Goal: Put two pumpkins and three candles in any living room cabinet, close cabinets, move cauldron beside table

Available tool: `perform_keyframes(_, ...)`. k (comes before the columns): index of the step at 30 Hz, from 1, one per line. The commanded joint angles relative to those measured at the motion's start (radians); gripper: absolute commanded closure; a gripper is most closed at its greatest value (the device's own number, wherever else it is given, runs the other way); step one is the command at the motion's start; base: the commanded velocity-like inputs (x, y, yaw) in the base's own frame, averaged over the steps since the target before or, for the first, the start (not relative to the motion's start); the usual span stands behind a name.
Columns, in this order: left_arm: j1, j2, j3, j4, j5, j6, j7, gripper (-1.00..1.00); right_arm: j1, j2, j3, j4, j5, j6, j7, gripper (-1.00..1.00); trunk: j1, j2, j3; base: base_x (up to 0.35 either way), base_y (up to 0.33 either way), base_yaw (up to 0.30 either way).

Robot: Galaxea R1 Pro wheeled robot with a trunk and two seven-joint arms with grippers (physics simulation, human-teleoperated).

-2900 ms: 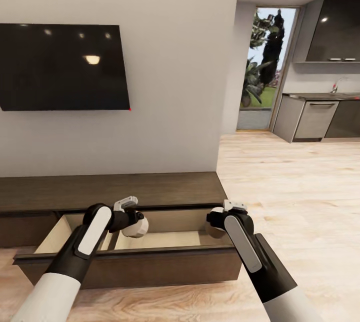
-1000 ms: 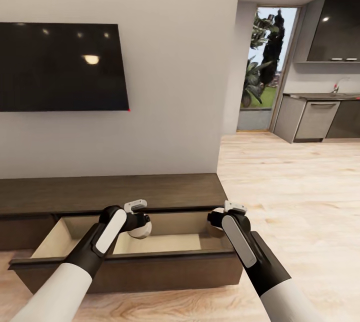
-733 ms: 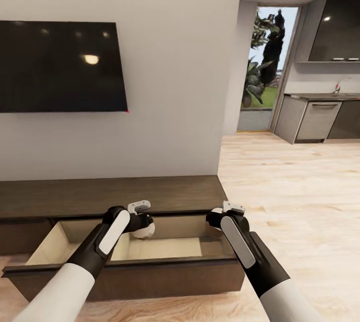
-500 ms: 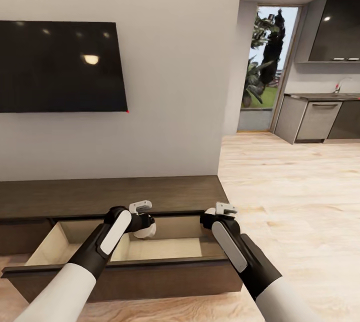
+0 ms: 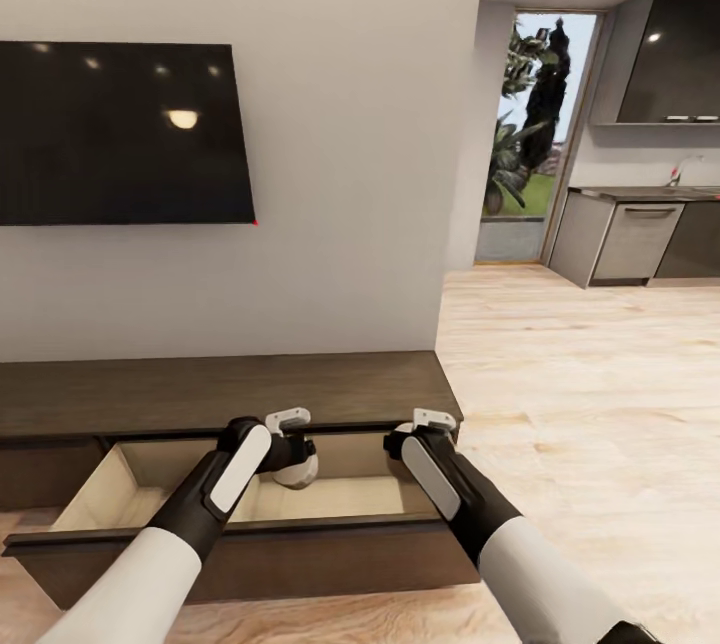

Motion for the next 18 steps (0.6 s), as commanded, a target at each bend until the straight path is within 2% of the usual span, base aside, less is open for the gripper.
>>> perform_keyframes(1,-0.001,0.0,-0.001,-0.001,0.008,0.002,0.01,1.0,-0.005,0.0,0.006,0.011,-0.007,-0.003,-0.002,1.0,0.0,-0.001,-0.001,0.0,0.0,0.0)
perform_keyframes(7,-0.001,-0.012,-0.002,0.014,0.007,-0.002,0.011,1.0,-0.011,0.008,0.01,0.031,-0.008,-0.009,0.01,1.0,0.0,-0.001,-0.001,0.0,0.0,0.0)
perform_keyframes(13,-0.002,-0.02,-0.003,0.036,0.005,-0.062,0.011,1.0,-0.018,0.01,0.01,0.059,-0.007,-0.011,0.014,1.0,0.0,-0.001,-0.001,0.0,0.0,0.0)
perform_keyframes(18,-0.002,-0.021,-0.003,0.047,0.004,-0.075,0.011,1.0,-0.031,0.01,0.01,0.088,-0.007,-0.012,0.016,1.0,0.0,-0.001,-0.001,0.0,0.0,0.0)
